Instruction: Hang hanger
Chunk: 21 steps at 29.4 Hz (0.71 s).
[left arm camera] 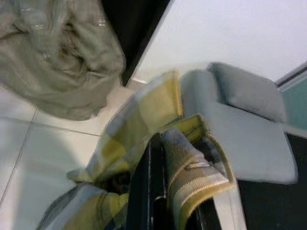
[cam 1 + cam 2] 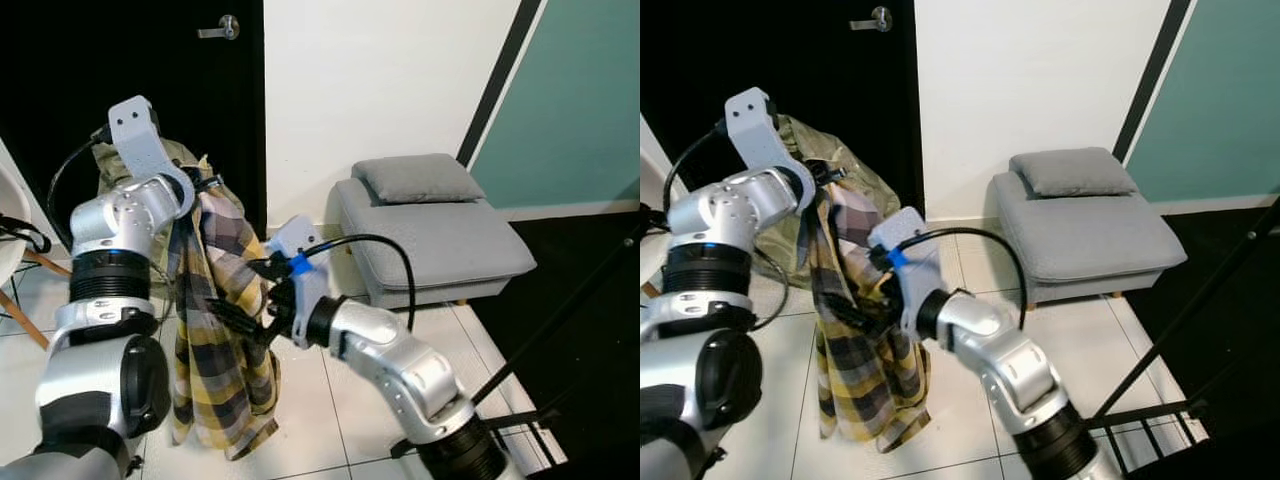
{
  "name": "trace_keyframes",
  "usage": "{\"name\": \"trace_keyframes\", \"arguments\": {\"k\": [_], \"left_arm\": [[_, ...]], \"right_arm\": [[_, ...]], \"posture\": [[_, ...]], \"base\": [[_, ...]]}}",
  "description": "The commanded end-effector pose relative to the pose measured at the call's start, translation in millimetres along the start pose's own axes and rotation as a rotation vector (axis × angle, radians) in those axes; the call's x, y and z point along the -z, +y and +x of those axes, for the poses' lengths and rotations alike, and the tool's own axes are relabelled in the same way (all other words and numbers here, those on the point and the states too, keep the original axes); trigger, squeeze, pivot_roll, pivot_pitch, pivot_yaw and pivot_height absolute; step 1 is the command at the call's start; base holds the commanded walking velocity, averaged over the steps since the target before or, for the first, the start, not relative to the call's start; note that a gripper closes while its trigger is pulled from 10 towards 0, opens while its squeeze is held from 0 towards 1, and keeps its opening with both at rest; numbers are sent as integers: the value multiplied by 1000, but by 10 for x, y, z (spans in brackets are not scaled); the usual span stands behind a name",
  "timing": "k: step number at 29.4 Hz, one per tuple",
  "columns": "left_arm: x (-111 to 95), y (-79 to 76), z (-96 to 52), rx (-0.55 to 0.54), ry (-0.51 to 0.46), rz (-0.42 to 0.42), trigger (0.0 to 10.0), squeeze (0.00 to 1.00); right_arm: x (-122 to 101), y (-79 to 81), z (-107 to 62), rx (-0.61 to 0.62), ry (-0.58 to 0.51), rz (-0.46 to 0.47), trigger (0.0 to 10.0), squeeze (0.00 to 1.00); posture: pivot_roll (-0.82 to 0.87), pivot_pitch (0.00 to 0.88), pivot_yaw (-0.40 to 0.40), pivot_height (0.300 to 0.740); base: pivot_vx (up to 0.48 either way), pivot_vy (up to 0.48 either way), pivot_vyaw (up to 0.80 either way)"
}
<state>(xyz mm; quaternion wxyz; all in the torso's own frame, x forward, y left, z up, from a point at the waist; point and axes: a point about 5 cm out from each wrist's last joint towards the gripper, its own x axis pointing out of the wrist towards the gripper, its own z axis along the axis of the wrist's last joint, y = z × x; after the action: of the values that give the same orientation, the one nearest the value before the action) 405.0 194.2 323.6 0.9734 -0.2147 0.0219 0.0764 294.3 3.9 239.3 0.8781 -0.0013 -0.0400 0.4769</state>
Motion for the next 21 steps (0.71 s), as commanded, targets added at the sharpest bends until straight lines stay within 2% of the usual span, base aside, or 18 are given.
{"name": "trace_keyframes", "arguments": {"k": [1, 3, 5, 9, 10, 11, 14, 18, 21], "left_arm": [[-45, -106, -15, -5, -37, 7, 0, 0], [47, -214, -21, 7, -28, 28, 0, 0], [47, -214, -21, 7, -28, 28, 0, 0], [138, -412, -54, 36, -21, 46, 0, 0], [138, -412, -54, 36, -21, 46, 0, 0], [151, -482, -72, 50, -19, 44, 0, 0], [153, -567, -93, 59, -31, 56, 0, 0], [157, -600, -99, 69, -33, 74, 0, 0], [168, -631, -111, 114, -30, 120, 0, 0]], "right_arm": [[15, 20, 29, 35, -10, 21, 10000, 0], [44, 18, 115, 113, -19, 30, 10000, 0], [44, 18, 115, 113, -19, 30, 10000, 0], [114, -62, 229, 214, -37, 28, 10000, 0], [114, -62, 229, 214, -37, 28, 10000, 0], [160, -80, 254, 216, -33, 48, 10000, 1000], [262, -90, 284, 196, -4, 94, 10000, 1000], [387, -105, 302, 171, 46, 138, 10000, 1000], [467, -153, 288, 172, 72, 163, 10000, 1000]], "posture": [[-26, 231, -48, 740], [-29, 235, -49, 740], [-29, 235, -49, 740], [-31, 242, -52, 740], [-31, 242, -52, 740], [-29, 240, -53, 740], [-25, 238, -56, 740], [-20, 240, -56, 740], [-11, 241, -59, 740]], "base": [[0, 0, 0], [0, 0, 0], [0, 0, 0], [0, 0, 0], [0, 0, 0], [0, 0, 0], [0, 0, 0], [0, 0, 0], [0, 0, 0]]}}
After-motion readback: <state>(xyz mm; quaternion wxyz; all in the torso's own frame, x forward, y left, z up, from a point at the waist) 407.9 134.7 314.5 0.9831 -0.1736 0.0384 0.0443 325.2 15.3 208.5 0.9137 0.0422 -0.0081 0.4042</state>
